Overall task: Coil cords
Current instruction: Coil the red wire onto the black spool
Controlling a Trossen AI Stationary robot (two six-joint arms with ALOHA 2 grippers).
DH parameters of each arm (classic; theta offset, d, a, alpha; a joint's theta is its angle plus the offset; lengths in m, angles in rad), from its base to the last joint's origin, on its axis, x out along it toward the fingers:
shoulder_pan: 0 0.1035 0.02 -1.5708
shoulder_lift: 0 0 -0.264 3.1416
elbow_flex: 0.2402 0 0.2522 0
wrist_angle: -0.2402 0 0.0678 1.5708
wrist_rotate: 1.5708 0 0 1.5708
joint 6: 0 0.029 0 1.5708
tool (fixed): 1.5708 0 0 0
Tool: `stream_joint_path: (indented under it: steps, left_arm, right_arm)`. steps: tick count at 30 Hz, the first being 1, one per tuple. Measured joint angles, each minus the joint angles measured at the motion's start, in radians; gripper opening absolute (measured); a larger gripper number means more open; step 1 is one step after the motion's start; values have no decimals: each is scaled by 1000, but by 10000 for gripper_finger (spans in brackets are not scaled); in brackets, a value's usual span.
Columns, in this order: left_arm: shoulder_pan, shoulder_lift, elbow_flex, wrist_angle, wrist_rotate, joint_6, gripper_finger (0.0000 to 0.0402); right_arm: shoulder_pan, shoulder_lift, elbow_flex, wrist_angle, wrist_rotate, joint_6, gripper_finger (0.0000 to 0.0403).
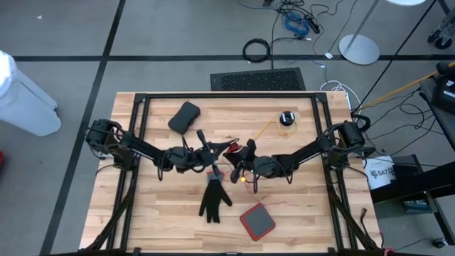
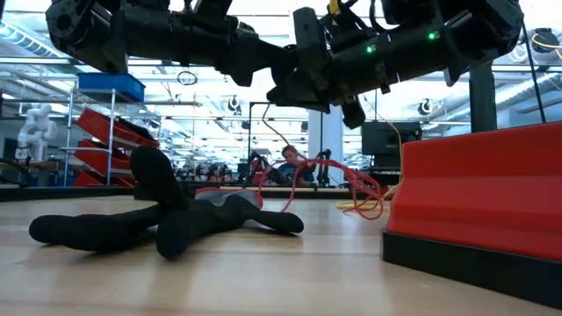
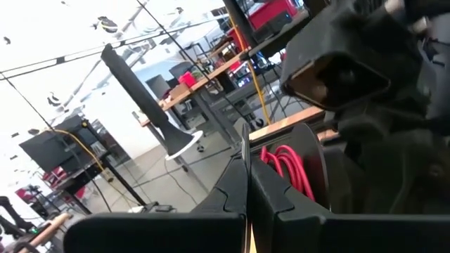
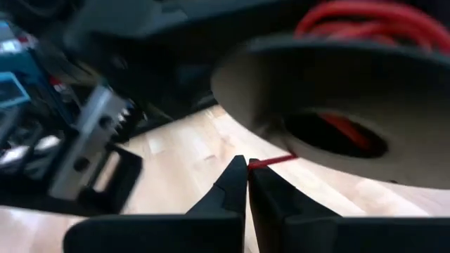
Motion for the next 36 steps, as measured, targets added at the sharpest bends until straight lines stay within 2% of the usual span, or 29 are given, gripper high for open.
stream_joint_path:
  steps: [8, 21, 26, 32, 36]
  left_arm:
    - [0, 11, 0, 13, -24, 48, 0]
    - [0, 89, 0, 34, -59, 156, 0]
    - [-13, 93, 0, 23, -104, 206, 0]
    - [-49, 93, 0, 24, -144, 285, 0]
    - [-75, 79, 0, 19, -156, 317, 0]
  right_arm:
    - [1, 0, 1, 92, -2, -1, 0]
    - [27, 1, 1, 135, 0, -12, 0]
    - [40, -12, 1, 130, 2, -30, 0]
    - [47, -59, 1, -5, 6, -20, 0]
    - [48, -120, 1, -166, 5, 1, 0]
